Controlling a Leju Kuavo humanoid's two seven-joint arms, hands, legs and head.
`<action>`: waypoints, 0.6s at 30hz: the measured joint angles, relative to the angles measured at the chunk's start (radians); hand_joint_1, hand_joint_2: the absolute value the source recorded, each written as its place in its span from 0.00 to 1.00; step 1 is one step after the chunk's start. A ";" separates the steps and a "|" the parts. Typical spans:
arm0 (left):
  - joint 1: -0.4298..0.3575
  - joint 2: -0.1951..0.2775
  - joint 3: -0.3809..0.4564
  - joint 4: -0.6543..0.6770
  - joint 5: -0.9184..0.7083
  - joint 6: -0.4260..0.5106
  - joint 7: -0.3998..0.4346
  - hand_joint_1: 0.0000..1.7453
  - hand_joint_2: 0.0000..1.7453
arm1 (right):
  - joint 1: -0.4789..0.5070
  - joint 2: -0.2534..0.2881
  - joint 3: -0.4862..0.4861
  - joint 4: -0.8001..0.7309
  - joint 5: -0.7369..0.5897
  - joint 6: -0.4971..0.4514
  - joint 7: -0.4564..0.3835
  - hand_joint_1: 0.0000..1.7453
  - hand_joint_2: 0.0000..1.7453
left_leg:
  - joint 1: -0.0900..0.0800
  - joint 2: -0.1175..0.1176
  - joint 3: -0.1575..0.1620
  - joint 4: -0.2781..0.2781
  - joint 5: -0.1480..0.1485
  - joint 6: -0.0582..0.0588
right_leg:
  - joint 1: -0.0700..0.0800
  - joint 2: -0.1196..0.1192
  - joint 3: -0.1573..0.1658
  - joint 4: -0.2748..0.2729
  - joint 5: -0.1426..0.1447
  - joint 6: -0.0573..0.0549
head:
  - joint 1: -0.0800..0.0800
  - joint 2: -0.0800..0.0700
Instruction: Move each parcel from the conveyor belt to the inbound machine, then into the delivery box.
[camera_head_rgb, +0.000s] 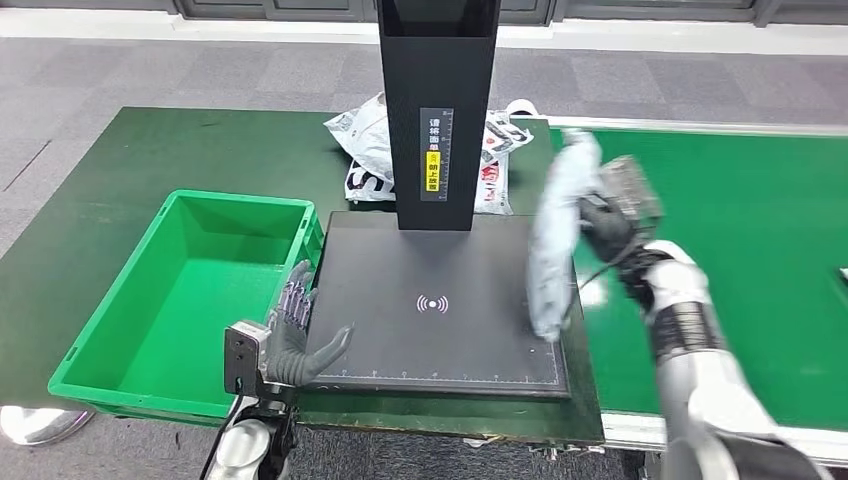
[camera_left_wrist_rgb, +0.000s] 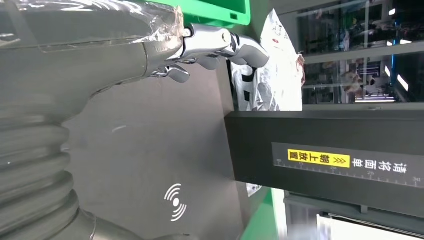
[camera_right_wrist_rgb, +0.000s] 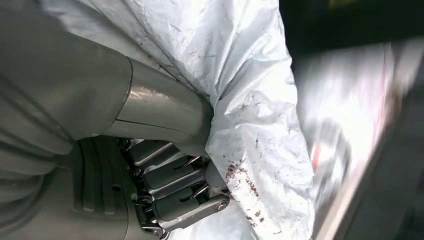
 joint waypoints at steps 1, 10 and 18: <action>-0.003 -0.001 0.000 0.002 -0.001 0.000 0.000 0.00 1.00 | 0.004 0.029 0.039 -0.006 -0.009 0.002 0.004 1.00 1.00 | 0.000 0.000 0.000 0.000 0.000 0.000 | 0.000 0.000 -0.001 0.000 0.000 0.000 | 0.000 0.000; -0.013 -0.003 0.000 0.023 -0.004 0.003 -0.007 0.00 1.00 | 0.024 0.197 0.296 -0.059 -0.143 0.007 0.022 0.50 1.00 | 0.000 0.000 -0.001 0.000 0.001 -0.002 | 0.000 0.001 -0.002 0.001 0.001 -0.001 | 0.000 0.000; -0.018 -0.008 0.000 0.030 -0.012 0.006 -0.011 0.00 1.00 | 0.035 0.252 0.459 -0.113 -0.302 -0.076 0.063 0.00 1.00 | 0.000 -0.001 -0.001 0.000 0.001 -0.002 | 0.000 0.000 -0.002 0.001 0.001 -0.002 | 0.000 0.000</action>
